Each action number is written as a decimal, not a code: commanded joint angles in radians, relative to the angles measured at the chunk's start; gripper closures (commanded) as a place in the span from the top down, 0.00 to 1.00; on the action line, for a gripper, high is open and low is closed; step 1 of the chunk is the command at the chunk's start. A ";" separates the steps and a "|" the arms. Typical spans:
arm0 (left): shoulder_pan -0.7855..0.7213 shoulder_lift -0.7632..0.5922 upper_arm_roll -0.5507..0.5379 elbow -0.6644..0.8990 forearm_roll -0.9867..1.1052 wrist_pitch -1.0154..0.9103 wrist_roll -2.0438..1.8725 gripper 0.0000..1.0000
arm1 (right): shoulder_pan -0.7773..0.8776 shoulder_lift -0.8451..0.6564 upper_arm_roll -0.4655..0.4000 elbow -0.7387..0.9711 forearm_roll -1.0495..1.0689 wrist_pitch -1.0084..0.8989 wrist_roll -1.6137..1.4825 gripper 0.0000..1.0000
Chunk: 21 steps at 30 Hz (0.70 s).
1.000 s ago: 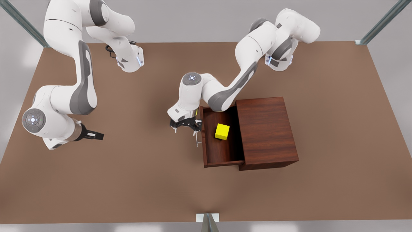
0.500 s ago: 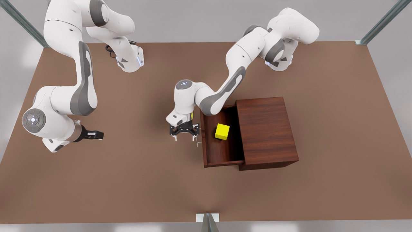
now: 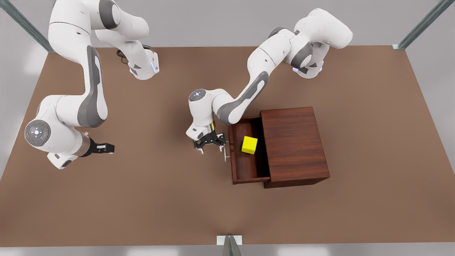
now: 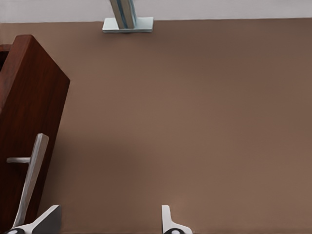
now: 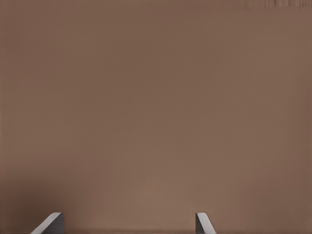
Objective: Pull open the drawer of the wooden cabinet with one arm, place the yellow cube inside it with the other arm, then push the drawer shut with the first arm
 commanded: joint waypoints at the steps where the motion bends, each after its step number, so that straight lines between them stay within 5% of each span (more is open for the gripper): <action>1: 0.000 -0.005 0.002 0.000 0.001 -0.104 0.102 1.00 | 0.000 -0.001 0.000 0.000 0.000 0.000 -0.048 1.00; 21: 0.131 -0.125 -0.005 -0.070 -0.190 -0.254 0.377 1.00 | 0.000 -0.001 0.000 0.000 0.003 0.000 -0.045 1.00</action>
